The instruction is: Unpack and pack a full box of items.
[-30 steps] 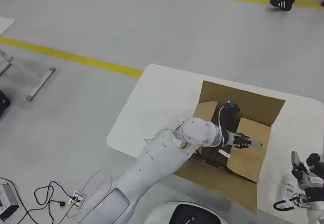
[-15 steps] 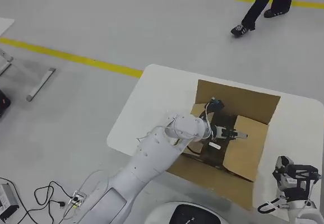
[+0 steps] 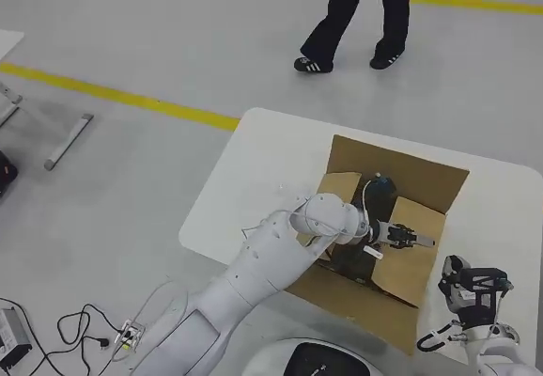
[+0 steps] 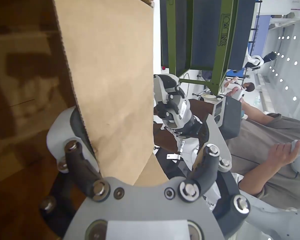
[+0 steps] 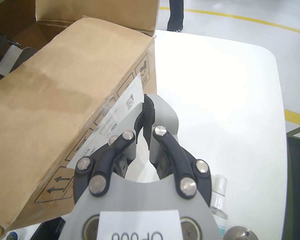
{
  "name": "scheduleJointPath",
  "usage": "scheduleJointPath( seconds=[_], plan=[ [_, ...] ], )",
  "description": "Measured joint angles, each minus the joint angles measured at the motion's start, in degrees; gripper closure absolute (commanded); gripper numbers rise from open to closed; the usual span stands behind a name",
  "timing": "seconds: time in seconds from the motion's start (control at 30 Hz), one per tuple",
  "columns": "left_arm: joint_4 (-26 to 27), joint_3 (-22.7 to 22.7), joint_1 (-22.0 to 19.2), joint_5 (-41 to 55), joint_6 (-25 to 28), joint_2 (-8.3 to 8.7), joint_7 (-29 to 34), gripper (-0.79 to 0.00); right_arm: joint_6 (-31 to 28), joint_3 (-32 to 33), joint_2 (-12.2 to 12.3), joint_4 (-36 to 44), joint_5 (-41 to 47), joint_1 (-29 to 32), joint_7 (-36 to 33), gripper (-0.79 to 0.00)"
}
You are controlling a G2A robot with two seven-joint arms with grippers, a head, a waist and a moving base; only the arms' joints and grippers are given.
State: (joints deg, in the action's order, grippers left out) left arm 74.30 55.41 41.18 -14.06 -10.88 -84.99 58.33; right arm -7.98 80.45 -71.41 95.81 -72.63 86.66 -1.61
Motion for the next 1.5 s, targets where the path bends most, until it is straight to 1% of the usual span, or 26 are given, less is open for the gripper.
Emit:
scheduleJointPath(
  seconds=[0.2,0.3,0.43,0.53,0.57,0.6,0.63,0.7,0.73,0.8,0.83,0.87,0.93,1.0,1.2,1.23,1.3,1.4,1.5],
  plan=[
    [0.65,-0.40,-1.18,5.59,0.83,-0.46,1.48,-0.785,0.00,-0.49,-0.12,-0.12,0.58,-0.35,0.18,0.000],
    [0.77,-0.28,-1.72,8.73,1.37,-0.67,1.83,-0.785,0.92,0.32,-0.14,0.62,1.74,-0.16,0.63,0.000],
    [0.29,-0.94,-3.16,13.17,2.04,-1.25,2.26,-0.785,3.29,4.06,0.04,3.75,4.53,1.49,0.94,0.000],
    [-1.03,-2.87,-5.07,15.52,2.81,-2.07,1.64,-0.785,5.30,8.55,0.27,7.31,7.68,3.57,0.05,-0.009],
    [-1.56,-3.65,-5.72,15.89,3.18,-2.36,1.38,-0.785,5.62,9.90,0.33,8.30,8.74,4.18,-0.34,-0.185],
    [-2.39,-4.79,-6.63,16.34,3.79,-2.78,1.08,-0.785,6.08,11.78,0.44,9.46,9.88,4.91,-0.92,-0.209],
    [-3.08,-5.70,-7.29,16.70,4.25,-3.13,0.82,-0.785,6.31,13.10,0.53,10.21,10.46,5.39,-1.38,-0.200],
    [-4.85,-7.94,-8.79,17.72,5.27,-4.04,0.17,-0.785,6.80,15.87,0.68,11.55,11.56,6.29,-2.47,-0.271],
    [-5.71,-8.91,-9.42,18.22,5.74,-4.46,-0.09,-0.785,7.13,16.95,0.73,12.03,11.97,6.59,-2.90,-0.382],
    [-8.02,-11.24,-10.79,19.02,6.94,-5.50,-0.87,-0.785,8.17,19.19,0.79,13.23,13.35,7.21,-3.87,-0.400],
    [-9.15,-12.19,-11.32,19.39,7.42,-5.96,-1.28,-0.785,8.57,20.05,0.80,13.73,13.92,7.50,-4.35,-0.462],
    [-10.29,-13.09,-11.82,19.85,7.86,-6.43,-1.66,-0.785,8.94,20.85,0.82,14.25,14.33,7.78,-4.85,-0.588],
    [-12.88,-15.02,-12.97,20.80,8.83,-7.53,-2.38,-0.785,9.52,22.47,0.81,15.44,16.01,8.43,-5.62,-0.557],
    [-15.47,-16.59,-14.09,21.38,9.60,-8.52,-2.93,-0.785,9.72,23.79,0.81,16.39,17.14,9.10,-6.34,-0.563],
    [-21.58,-19.48,-16.10,22.57,10.52,-10.86,-4.30,-0.785,9.81,25.78,0.73,18.20,20.23,10.11,-7.77,-0.542],
    [-22.25,-19.77,-16.32,22.56,10.58,-11.14,-4.55,-0.785,9.59,25.88,0.71,18.38,21.00,10.14,-8.26,-0.548],
    [-23.59,-20.27,-16.79,22.59,10.71,-11.72,-4.99,-0.785,8.85,26.10,0.71,18.78,23.14,10.01,-9.87,-0.591],
    [-24.98,-20.64,-17.40,22.45,11.13,-12.35,-5.43,-0.785,7.70,26.20,0.78,19.15,25.02,9.39,-12.01,-0.588],
    [-25.65,-20.40,-18.00,22.29,11.58,-12.65,-5.47,-0.785,7.16,25.87,0.81,18.94,26.16,8.57,-13.04,-0.631]
  ],
)
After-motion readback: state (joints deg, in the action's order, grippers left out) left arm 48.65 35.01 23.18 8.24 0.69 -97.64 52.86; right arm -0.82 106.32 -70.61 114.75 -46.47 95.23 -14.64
